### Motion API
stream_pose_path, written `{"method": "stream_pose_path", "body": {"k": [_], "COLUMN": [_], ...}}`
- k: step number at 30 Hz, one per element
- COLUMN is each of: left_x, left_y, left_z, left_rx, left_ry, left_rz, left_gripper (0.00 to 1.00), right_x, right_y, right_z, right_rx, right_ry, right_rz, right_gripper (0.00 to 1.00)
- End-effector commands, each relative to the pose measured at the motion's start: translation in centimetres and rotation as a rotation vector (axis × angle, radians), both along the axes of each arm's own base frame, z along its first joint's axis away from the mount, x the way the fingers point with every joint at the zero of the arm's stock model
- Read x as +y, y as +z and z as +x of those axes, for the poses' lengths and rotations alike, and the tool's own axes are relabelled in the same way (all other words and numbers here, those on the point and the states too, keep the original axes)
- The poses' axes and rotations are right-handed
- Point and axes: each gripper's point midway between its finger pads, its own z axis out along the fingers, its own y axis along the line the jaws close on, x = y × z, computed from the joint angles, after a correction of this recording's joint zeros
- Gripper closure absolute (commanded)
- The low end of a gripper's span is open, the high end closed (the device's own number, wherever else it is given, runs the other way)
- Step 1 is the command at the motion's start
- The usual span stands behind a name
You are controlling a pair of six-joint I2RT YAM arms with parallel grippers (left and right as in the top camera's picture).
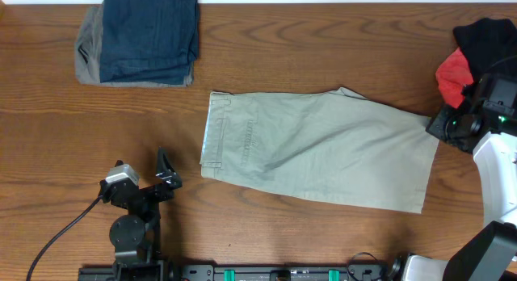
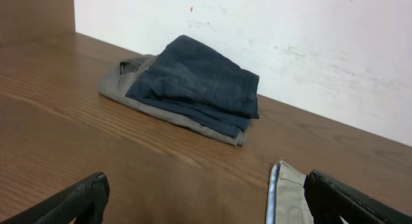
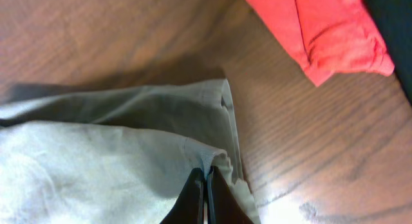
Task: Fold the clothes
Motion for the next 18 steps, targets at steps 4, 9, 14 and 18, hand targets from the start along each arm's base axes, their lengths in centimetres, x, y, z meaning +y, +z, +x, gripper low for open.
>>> {"method": "stream_pose_path", "body": {"k": [4, 9, 14, 18], "left_x": [0.3, 0.3, 0.3, 0.3], "left_y": [-1.8, -1.8, -1.8, -1.8], "left_z": [-0.1, -0.1, -0.1, -0.1], "left_rx": [0.054, 0.054, 0.054, 0.054], "left_ry": [0.012, 0.012, 0.012, 0.012], "left_rz": [0.011, 0.011, 0.011, 0.011], "left_gripper": [0.02, 0.02, 0.02, 0.02], "right_x": [-0.9, -1.5, -2.1, -3.5], "right_y": [2.4, 2.5, 1.9, 0.5], "right_z": [1.8, 2.3, 2.5, 2.7], "right_rx": [-0.09, -0.106, -0.088, -0.046], "right_ry": [-0.008, -0.017, -0.013, -0.049], "right_rz": [-0.045, -0.067, -0.102, -0.156], "right_gripper": [0.99, 0.99, 0.99, 0.99]}}
